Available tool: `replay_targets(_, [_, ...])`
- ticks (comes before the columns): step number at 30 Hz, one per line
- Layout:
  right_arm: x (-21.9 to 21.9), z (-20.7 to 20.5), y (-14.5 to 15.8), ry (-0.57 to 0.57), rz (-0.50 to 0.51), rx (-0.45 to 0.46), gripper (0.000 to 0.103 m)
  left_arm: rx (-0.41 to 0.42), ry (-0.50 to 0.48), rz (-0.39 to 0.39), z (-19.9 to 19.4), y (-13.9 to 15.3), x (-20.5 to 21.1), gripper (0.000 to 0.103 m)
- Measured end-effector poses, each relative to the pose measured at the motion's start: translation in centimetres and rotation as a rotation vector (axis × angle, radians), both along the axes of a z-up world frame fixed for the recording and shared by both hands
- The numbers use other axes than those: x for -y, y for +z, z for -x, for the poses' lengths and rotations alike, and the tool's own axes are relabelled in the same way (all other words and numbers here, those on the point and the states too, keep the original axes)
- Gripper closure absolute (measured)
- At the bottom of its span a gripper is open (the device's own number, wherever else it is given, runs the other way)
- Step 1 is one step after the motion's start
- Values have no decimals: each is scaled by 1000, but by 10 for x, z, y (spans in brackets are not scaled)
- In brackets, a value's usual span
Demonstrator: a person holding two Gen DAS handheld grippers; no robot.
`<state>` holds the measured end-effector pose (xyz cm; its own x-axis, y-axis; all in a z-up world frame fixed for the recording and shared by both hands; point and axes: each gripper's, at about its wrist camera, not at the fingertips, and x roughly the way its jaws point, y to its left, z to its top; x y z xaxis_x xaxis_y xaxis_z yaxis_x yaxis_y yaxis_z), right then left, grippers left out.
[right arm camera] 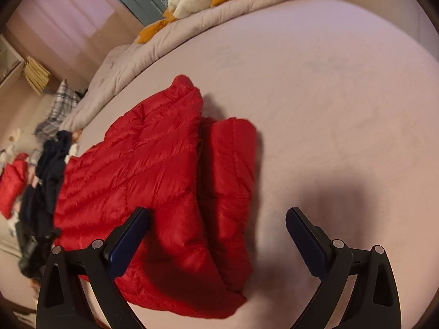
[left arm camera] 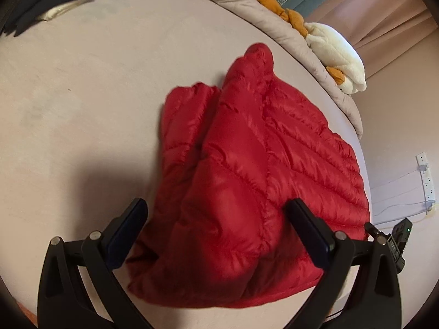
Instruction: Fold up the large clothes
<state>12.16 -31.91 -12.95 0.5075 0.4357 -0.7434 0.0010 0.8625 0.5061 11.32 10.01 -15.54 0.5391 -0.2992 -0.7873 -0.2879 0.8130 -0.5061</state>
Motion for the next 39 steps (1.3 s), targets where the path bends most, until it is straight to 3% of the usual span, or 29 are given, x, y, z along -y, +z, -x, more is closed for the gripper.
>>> replay_targets(4, [-8, -11, -6, 45, -30, -14, 4, 0, -22, -19, -8, -1, 9, 0])
replay_targets(12, [-20, -24, -21, 95, -114, -62, 4, -11, -47, 32, -19, -13, 9, 1])
replay_targets(14, [-22, -24, -24, 111, -127, -63, 4, -9, -53, 64, -18, -16, 9, 16])
replay_targets(15, [-24, -24, -23, 115, -127, -65, 8, -7, -52, 78, -17, -17, 7, 21])
replay_targets(17, [-26, -24, -21, 136, -152, -61, 24, 5, -55, 92, -15, -13, 8, 46])
replay_targets(19, [-30, -22, -16, 151, -178, -51, 45, 26, -62, 90, -11, -5, 9, 62])
replay_targets(22, [-35, -15, -2, 175, -176, -19, 66, 42, -51, 68, -6, 8, 13, 72])
replay_targets(27, [-45, 0, 27, 183, -96, 51, 72, 93, -36, 31, 5, 32, 17, 77])
replay_targets(39, [-51, 23, 74, 237, -124, 180, 73, 166, -67, -4, 23, 73, 21, 77])
